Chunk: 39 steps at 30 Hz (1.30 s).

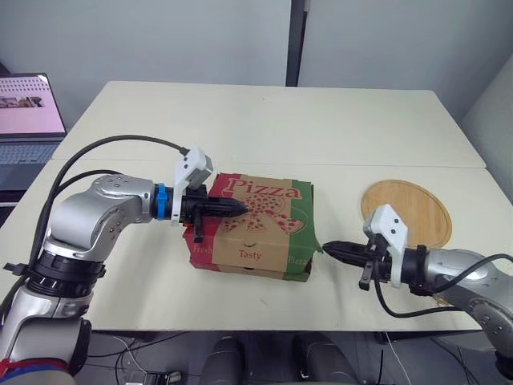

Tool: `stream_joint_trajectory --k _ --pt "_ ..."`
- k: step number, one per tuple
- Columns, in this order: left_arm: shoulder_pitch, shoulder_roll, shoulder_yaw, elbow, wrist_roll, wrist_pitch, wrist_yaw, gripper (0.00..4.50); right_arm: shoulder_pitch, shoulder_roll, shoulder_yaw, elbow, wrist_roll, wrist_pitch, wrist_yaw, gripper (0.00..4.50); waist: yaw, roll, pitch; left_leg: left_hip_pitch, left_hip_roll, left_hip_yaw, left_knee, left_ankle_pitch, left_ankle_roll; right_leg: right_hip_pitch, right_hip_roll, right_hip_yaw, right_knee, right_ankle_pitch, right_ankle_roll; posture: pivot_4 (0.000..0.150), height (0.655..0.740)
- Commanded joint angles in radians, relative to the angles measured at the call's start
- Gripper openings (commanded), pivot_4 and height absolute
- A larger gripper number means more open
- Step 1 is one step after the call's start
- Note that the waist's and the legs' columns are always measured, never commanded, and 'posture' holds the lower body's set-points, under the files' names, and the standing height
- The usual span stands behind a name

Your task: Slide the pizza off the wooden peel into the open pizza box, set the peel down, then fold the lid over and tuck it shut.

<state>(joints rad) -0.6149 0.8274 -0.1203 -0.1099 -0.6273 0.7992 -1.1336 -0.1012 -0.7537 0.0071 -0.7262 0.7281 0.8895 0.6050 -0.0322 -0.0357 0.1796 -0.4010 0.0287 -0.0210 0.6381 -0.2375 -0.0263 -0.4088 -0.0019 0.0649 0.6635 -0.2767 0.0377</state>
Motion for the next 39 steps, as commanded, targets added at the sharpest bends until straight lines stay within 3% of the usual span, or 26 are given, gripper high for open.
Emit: stream_joint_trajectory --k 1,11,18,22,25,27,33,39 --pt "-0.012 -0.012 0.012 -0.015 0.009 -0.007 -0.005 0.05 -0.026 0.034 0.025 -0.036 0.017 -0.001 -0.016 0.00 0.000 0.000 0.000 0.000 0.000 0.000 0.001 0.000 0.000 0.000 0.000 0.000 0.000 0.000 0.000 0.150 0.7344" --pt "0.034 -0.039 -0.044 -0.032 0.068 -0.022 -0.002 0.05 -0.027 0.066 0.031 -0.035 0.011 0.027 -0.049 0.00 0.000 0.000 0.000 0.000 0.000 -0.001 0.003 0.000 0.000 0.001 0.000 -0.001 0.001 0.000 0.000 0.150 0.7344" --pt "0.043 -0.053 -0.073 -0.009 0.120 -0.044 -0.011 0.05 0.048 0.004 -0.038 -0.075 -0.004 0.024 -0.051 0.00 0.001 0.000 0.000 0.000 0.000 -0.001 0.004 0.000 0.000 0.002 0.000 -0.001 0.002 0.000 0.000 0.150 0.7344" --pt "0.027 -0.061 -0.057 0.004 0.117 -0.044 -0.019 0.05 0.098 -0.034 -0.165 -0.097 0.037 0.002 -0.018 0.00 0.002 0.000 0.000 0.000 0.000 -0.002 0.005 0.000 0.000 0.003 0.000 -0.002 0.001 0.000 0.000 0.150 0.7344" --pt "0.007 -0.062 -0.046 0.015 0.117 -0.045 -0.025 0.00 0.095 -0.054 -0.203 -0.129 0.067 -0.025 0.023 0.60 0.001 0.000 0.000 0.000 0.000 -0.001 0.006 0.000 0.000 0.003 0.000 -0.001 0.002 0.001 0.001 0.150 0.7344" --pt "-0.006 -0.063 -0.043 0.021 0.115 -0.046 -0.032 0.00 0.074 -0.056 -0.180 -0.161 0.076 -0.039 0.031 1.28 0.000 0.000 0.000 0.001 0.000 -0.002 0.006 0.000 0.000 0.003 0.000 -0.001 0.002 0.001 0.001 0.150 0.7344" --pt "-0.022 -0.061 -0.062 0.015 0.127 -0.062 -0.070 0.00 -0.029 -0.031 0.098 -0.180 -0.152 -0.130 -0.016 3.37 0.000 0.000 0.000 0.001 0.000 -0.002 0.006 0.000 0.000 0.003 0.001 -0.002 0.002 0.001 0.001 0.150 0.7344" --pt "-0.023 -0.059 -0.058 -0.004 0.117 -0.044 -0.083 0.00 -0.051 -0.003 0.237 -0.115 -0.321 -0.220 -0.028 3.37 0.002 0.000 0.000 0.000 0.000 -0.002 0.006 0.000 0.000 0.003 0.000 -0.002 0.002 0.001 0.001 0.150 0.7344"
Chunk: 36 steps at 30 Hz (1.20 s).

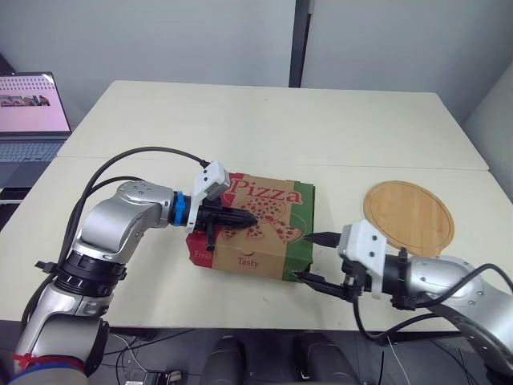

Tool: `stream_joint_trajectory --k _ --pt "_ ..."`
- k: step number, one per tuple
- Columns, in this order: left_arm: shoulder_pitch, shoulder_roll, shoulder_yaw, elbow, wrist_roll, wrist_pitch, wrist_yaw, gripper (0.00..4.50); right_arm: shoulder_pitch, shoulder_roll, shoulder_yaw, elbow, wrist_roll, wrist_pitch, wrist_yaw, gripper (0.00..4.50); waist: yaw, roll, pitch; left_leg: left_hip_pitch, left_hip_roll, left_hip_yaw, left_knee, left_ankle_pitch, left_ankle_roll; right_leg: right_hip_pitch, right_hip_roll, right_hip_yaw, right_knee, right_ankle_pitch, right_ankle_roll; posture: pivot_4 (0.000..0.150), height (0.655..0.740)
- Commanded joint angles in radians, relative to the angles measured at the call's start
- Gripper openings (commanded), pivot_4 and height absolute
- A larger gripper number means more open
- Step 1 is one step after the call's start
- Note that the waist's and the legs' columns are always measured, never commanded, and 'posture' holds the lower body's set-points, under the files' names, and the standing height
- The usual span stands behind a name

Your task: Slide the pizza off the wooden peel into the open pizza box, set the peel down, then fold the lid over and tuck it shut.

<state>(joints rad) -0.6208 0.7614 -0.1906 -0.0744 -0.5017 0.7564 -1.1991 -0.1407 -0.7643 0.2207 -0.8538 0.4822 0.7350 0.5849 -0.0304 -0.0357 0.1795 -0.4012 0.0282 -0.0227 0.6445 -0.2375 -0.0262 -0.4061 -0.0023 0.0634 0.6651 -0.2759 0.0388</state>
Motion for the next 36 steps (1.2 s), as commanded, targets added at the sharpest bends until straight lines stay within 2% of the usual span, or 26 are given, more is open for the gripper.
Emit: stream_joint_trajectory --k 1,10,22,29,34,36 --pt "-0.015 0.010 0.012 -0.045 -0.011 0.001 -0.024 0.00 -0.011 0.010 0.033 0.029 -0.105 -0.089 -0.011 3.37 0.000 0.000 0.000 0.000 0.000 0.000 0.000 0.000 0.000 0.000 0.000 0.000 0.000 0.000 0.000 0.150 0.7344" --pt "0.005 0.028 0.011 -0.078 -0.018 0.026 -0.061 0.00 -0.030 0.074 0.047 0.113 -0.233 -0.207 -0.008 3.37 -0.001 0.000 0.000 0.001 0.000 0.000 0.000 0.000 0.000 0.000 0.000 0.000 0.001 0.000 0.000 0.150 0.7344" --pt "0.064 0.053 -0.029 -0.075 0.054 -0.021 -0.073 0.00 0.011 0.112 0.075 0.109 -0.284 -0.186 -0.001 3.37 -0.001 0.000 0.000 0.001 0.000 0.000 0.001 0.000 0.000 0.000 0.001 0.000 0.002 0.000 0.000 0.150 0.7344" --pt "0.098 0.053 -0.027 -0.053 0.087 -0.049 -0.059 0.00 0.085 0.107 -0.043 0.033 -0.176 -0.130 0.027 3.37 -0.001 0.000 0.000 0.002 0.000 0.000 0.001 0.000 0.000 0.000 0.001 0.001 0.004 0.000 0.000 0.150 0.7344" --pt "0.103 0.050 -0.014 -0.054 0.087 -0.052 -0.046 0.00 0.135 0.111 -0.211 0.022 -0.005 -0.037 0.046 3.37 -0.001 0.000 0.000 0.003 0.000 0.000 0.001 0.000 0.000 0.000 0.001 0.001 0.008 0.000 -0.001 0.150 0.7344" --pt "0.100 0.050 -0.009 -0.055 0.084 -0.049 -0.043 0.00 0.130 0.103 -0.206 0.064 -0.039 -0.052 0.035 3.37 -0.003 0.000 -0.001 0.004 0.000 0.001 0.001 0.000 0.000 0.000 0.001 0.001 0.008 -0.001 -0.001 0.150 0.7344"
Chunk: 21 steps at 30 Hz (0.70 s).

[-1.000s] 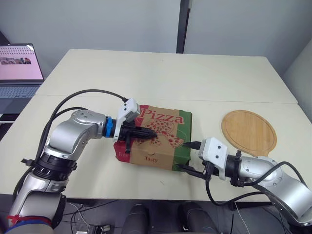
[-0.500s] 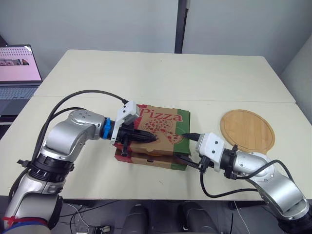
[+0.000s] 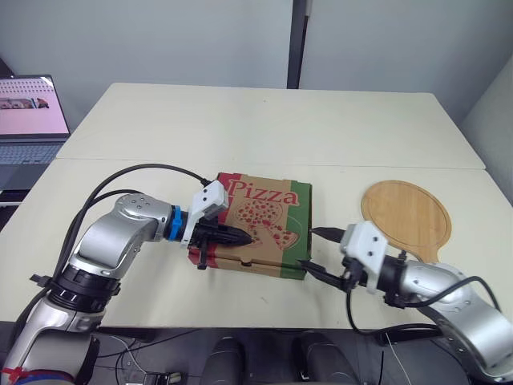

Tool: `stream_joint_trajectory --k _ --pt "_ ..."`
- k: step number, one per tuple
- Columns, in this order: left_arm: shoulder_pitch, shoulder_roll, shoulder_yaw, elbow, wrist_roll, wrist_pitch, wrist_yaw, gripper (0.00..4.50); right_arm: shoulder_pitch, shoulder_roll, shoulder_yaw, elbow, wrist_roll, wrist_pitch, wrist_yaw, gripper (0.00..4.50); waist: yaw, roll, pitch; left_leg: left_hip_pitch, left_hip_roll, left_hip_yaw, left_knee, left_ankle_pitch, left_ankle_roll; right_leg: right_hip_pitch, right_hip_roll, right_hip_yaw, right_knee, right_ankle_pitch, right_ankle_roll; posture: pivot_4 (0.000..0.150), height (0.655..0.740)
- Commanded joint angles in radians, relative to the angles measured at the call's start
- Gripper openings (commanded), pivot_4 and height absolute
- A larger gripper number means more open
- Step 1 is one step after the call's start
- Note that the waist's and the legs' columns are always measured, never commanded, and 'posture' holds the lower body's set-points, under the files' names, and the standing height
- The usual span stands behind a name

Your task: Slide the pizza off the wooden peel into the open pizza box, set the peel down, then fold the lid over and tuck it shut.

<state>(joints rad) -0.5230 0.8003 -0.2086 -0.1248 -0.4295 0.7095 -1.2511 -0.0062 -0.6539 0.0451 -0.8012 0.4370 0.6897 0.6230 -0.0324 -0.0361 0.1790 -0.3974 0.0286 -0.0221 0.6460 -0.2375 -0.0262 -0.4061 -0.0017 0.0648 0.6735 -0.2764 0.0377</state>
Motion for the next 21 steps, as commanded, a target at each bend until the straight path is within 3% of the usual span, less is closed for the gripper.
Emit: stream_joint_trajectory --k 1,5,9,16,21 --pt "0.002 0.012 0.010 -0.006 0.011 0.000 0.010 0.00 -0.011 -0.005 -0.027 0.021 0.002 -0.008 -0.007 3.37 -0.001 0.000 0.000 0.001 0.000 0.000 0.000 0.000 0.000 0.000 0.000 0.000 0.001 0.000 0.000 0.150 0.7344" --pt "0.003 0.011 0.012 -0.010 0.009 0.004 0.016 0.00 -0.074 0.042 0.029 0.031 0.016 0.007 -0.028 3.37 -0.002 0.000 0.000 0.001 0.000 0.001 0.000 0.000 0.000 0.000 0.000 0.001 0.002 0.000 -0.001 0.150 0.7344" --pt "0.010 0.012 0.008 -0.019 0.013 0.000 0.024 0.00 -0.113 0.055 0.134 0.093 -0.089 -0.027 -0.056 3.37 -0.001 0.000 0.000 0.001 0.000 0.000 0.000 0.000 0.000 0.000 0.001 0.000 0.002 -0.001 -0.001 0.150 0.7344" --pt "0.014 0.020 0.025 -0.022 0.002 0.009 0.032 0.00 -0.053 -0.010 0.025 0.116 -0.079 -0.060 0.003 3.37 0.001 0.000 0.000 0.000 0.000 0.000 0.000 0.000 0.000 0.000 0.000 0.000 0.002 -0.001 -0.001 0.150 0.7344" --pt "-0.001 0.012 0.052 -0.012 -0.025 0.037 0.033 0.00 -0.037 -0.037 0.053 0.168 -0.119 -0.105 0.033 3.37 -0.003 0.000 0.000 0.001 0.000 0.001 0.000 0.000 0.000 0.000 0.001 0.001 0.003 -0.001 -0.001 0.150 0.7344"
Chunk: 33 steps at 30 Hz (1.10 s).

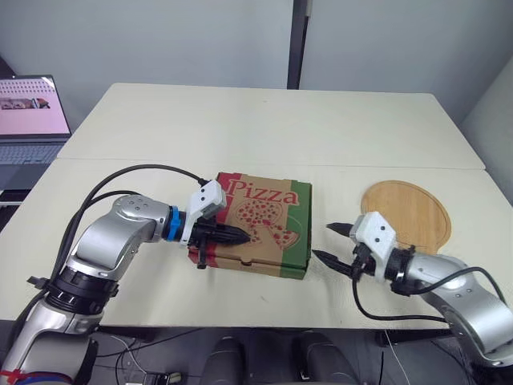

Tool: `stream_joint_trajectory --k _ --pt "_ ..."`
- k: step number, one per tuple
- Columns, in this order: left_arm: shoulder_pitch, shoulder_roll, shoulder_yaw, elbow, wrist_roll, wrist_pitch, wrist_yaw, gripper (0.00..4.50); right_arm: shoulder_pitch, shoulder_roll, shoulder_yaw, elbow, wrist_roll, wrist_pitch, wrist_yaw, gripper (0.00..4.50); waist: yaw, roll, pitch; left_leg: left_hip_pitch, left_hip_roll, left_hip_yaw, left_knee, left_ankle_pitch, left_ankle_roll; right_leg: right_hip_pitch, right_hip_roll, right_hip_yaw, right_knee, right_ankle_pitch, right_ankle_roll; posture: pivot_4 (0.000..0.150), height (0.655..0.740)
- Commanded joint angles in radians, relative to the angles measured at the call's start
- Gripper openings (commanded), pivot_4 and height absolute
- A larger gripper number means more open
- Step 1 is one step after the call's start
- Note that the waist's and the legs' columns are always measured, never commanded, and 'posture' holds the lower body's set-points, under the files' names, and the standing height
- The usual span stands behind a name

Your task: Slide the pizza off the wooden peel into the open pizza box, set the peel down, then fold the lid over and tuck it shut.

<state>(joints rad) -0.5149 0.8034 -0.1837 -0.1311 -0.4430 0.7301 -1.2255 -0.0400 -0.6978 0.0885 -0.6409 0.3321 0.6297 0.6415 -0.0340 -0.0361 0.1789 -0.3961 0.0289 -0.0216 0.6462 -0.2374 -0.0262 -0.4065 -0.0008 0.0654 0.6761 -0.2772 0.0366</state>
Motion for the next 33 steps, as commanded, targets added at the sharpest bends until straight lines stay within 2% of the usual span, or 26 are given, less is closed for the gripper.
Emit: stream_joint_trajectory --k 1,3,11,18,28,33 --pt "-0.010 0.011 0.030 -0.002 -0.013 0.017 0.006 0.00 -0.005 0.015 0.017 0.019 -0.019 -0.057 0.014 3.20 -0.002 0.000 0.000 0.000 0.000 0.000 0.000 0.000 0.000 0.000 0.000 0.000 0.001 0.000 0.000 0.150 0.7344" --pt "-0.011 0.014 0.031 0.002 -0.013 0.015 0.004 0.00 -0.006 0.027 0.020 0.032 -0.017 -0.070 0.018 2.76 -0.001 0.000 0.000 0.000 0.000 0.000 0.000 0.000 0.000 0.000 0.001 0.000 0.001 0.000 -0.001 0.150 0.7344" --pt "-0.007 0.017 0.043 0.006 -0.015 0.015 0.007 0.00 -0.024 0.028 0.054 0.033 -0.006 -0.072 0.074 0.03 0.000 0.000 0.000 0.000 0.000 0.000 0.000 0.000 0.000 0.000 0.000 0.000 0.001 -0.001 -0.001 0.150 0.7344" --pt "-0.001 0.013 0.039 0.000 -0.022 0.014 0.013 0.00 -0.048 0.059 0.132 0.063 -0.036 -0.069 0.085 0.03 -0.001 0.000 0.000 0.000 0.000 0.000 0.000 0.000 0.000 0.000 0.000 0.000 0.001 -0.001 -0.001 0.150 0.7344" --pt "0.001 0.006 0.035 0.004 -0.023 0.010 0.016 0.00 -0.087 0.088 0.125 0.010 0.041 -0.014 0.113 0.03 0.000 0.000 0.000 0.000 0.000 -0.001 0.000 0.000 0.000 0.000 0.001 0.000 0.002 -0.001 -0.001 0.150 0.7344" --pt "0.002 0.005 0.032 0.003 -0.021 0.009 0.017 0.00 -0.079 0.026 0.174 0.037 -0.054 -0.033 0.117 0.03 0.000 0.000 0.000 0.000 0.000 -0.001 0.000 0.000 0.000 0.000 0.000 0.000 0.002 -0.001 -0.001 0.150 0.7344"
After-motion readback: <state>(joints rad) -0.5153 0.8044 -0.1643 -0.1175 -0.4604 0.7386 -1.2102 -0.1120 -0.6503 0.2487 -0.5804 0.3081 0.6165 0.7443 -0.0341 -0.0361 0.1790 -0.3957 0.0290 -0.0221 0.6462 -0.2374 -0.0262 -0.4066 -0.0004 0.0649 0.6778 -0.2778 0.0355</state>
